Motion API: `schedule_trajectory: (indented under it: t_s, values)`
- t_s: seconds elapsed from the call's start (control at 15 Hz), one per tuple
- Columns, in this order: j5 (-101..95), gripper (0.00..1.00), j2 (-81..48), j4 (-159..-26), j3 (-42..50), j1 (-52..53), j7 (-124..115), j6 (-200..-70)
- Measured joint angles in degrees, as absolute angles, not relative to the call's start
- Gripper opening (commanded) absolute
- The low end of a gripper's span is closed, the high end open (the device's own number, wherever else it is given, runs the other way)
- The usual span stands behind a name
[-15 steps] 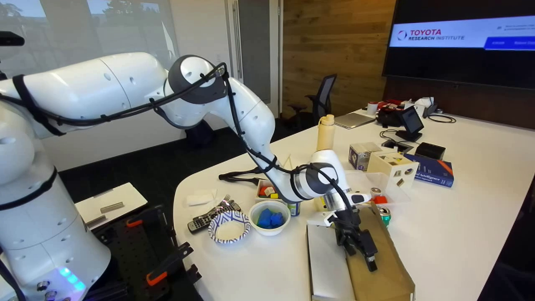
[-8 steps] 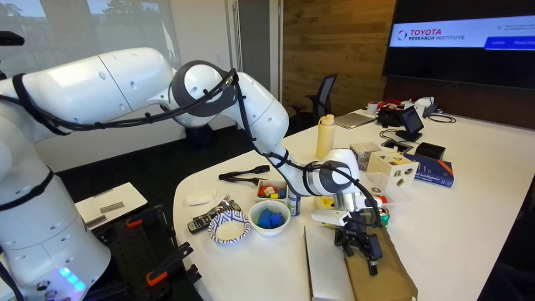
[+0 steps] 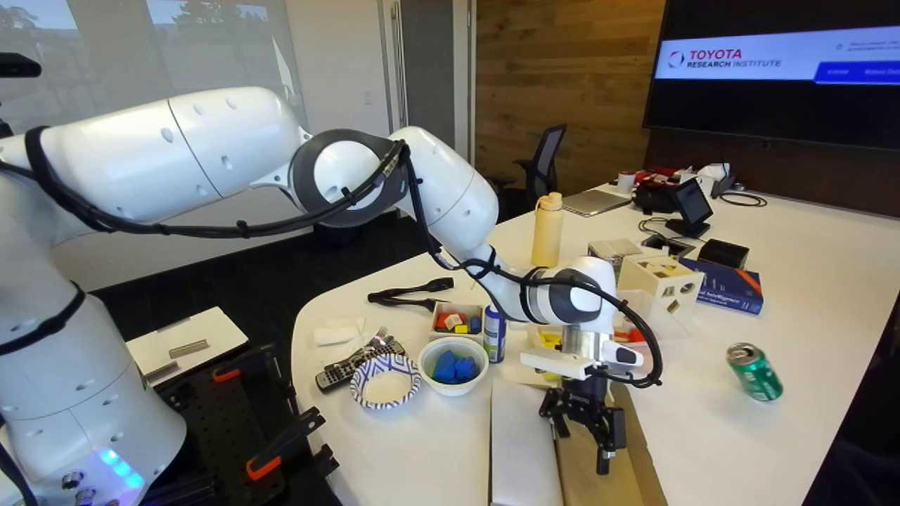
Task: Open the brown box.
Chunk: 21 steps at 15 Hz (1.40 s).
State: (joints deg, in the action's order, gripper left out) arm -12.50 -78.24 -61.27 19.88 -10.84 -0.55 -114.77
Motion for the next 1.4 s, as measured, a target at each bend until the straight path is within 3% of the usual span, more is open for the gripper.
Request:
schedule_trajectory:
  t_s: [0.6, 1.4]
  values:
    - [-12.7, 1.00, -82.5, -52.9, 18.0, -12.5, 0.6, -101.6]
    - [-14.6, 1.00, -78.0, -53.1, 18.6, -9.6, 1.0, -101.4]
